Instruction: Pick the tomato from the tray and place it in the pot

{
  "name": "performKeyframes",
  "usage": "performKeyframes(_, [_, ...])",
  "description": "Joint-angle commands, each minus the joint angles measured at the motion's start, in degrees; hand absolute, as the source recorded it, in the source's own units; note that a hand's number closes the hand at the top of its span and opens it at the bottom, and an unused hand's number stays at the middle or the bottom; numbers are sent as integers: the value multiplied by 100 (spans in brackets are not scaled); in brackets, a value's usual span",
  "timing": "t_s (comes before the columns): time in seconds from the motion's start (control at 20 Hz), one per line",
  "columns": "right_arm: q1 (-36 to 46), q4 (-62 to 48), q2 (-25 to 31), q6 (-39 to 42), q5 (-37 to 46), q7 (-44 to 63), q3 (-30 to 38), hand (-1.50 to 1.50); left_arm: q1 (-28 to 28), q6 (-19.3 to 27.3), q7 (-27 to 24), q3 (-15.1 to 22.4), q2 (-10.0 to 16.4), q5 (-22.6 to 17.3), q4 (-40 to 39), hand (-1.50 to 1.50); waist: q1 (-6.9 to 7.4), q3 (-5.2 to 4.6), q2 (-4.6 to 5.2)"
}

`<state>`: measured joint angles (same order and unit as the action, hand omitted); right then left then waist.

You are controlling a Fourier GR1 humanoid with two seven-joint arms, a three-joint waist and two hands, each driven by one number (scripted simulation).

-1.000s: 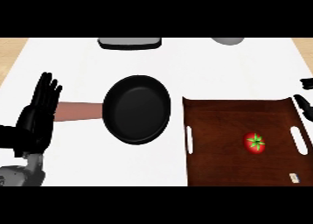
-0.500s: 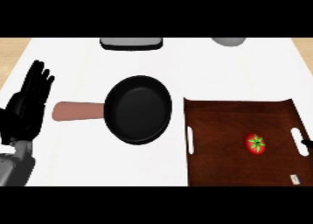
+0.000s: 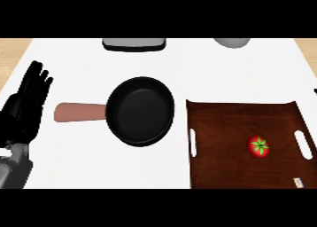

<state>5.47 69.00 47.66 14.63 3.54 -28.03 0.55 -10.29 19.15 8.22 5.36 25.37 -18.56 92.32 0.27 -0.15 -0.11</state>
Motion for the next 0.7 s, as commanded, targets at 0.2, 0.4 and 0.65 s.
performKeyframes(0.2, [-64, 1553, 150, 509, 761, 2131, -1017, -150, 188, -12, -45, 46, -159, 110, 120, 0, -37, 1, -16])
performKeyframes(0.4, [-26, 2223, -225, 793, 723, 3150, -1083, -150, -40, -49, 34, -134, -182, 248, -75, 0, -54, 10, 0])
performKeyframes(0.65, [92, 2078, -841, 902, 1159, 3312, -1050, -150, -76, -48, 391, -123, -379, 559, 257, 0, -22, 14, 4])
